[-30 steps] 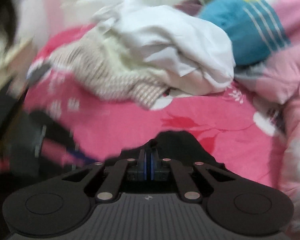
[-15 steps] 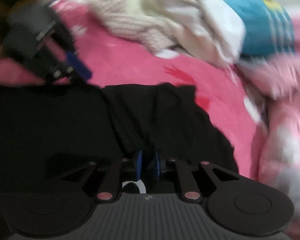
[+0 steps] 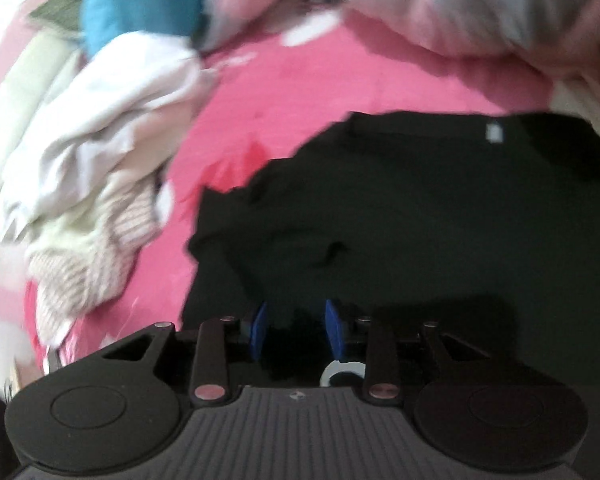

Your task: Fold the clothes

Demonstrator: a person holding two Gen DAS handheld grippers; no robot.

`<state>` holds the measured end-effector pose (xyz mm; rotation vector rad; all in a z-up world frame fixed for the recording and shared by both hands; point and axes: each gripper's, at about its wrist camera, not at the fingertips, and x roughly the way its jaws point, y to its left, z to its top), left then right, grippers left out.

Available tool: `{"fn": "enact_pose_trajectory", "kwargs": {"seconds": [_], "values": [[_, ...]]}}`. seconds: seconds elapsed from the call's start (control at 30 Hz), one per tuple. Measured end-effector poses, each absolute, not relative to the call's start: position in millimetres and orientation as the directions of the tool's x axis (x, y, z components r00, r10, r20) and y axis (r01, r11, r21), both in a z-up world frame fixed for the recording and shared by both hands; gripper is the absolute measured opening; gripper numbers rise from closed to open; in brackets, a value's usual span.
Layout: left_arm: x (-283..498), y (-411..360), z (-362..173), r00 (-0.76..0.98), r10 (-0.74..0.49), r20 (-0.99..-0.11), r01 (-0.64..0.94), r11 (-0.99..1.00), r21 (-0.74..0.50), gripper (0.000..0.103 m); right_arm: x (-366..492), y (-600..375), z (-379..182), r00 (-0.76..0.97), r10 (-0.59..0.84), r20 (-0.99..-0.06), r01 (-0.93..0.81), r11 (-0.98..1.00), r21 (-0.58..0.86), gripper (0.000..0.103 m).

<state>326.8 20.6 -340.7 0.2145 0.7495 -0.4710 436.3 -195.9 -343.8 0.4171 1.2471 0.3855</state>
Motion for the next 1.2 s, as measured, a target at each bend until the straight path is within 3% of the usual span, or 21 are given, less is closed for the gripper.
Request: {"fn": "enact_pose_trajectory", "kwargs": {"seconds": [0.2,0.43,0.67,0.77,0.97,1.03,1.1,1.2], "values": [[340,-12,-346,0.619,-0.387,-0.684,0.560,0.828,0.038,0.031,461,-200,-362,0.295,0.455,-0.840,0.075,0.866,0.495,0.034],[366,-15,-348,0.626,-0.390,-0.675,0.527,0.850,-0.002,0.047,479,-192,-376,0.238,0.438,-0.867,0.113,0.874,0.472,0.034],[376,-17,-360,0.527,-0.442,-0.726,0.608,0.793,-0.041,0.048,478,-201,-371,0.238,0.406,-0.882,0.192,0.871,0.452,0.036],[369,-18,-360,0.500,-0.463,-0.732,0.644,0.764,-0.043,0.047,481,-202,-377,0.223,0.426,-0.877,0.204,0.859,0.470,0.036],[355,-14,-362,0.501,-0.470,-0.727,0.644,0.763,-0.049,0.028,486,-187,-377,0.230,0.438,-0.869,0.144,0.868,0.475,0.034],[354,-12,-363,0.509,-0.472,-0.720,0.629,0.775,-0.064,0.018,487,-181,-376,0.233,0.427,-0.874,0.106,0.882,0.459,0.025],[351,-12,-363,0.526,-0.468,-0.710,0.616,0.785,-0.061,0.010,489,-175,-374,0.235,0.418,-0.877,0.071,0.893,0.445,0.006],[343,-8,-359,0.584,-0.442,-0.680,0.590,0.807,-0.018,0.003,489,-167,-359,0.274,0.434,-0.858,0.023,0.889,0.457,0.003]]}}
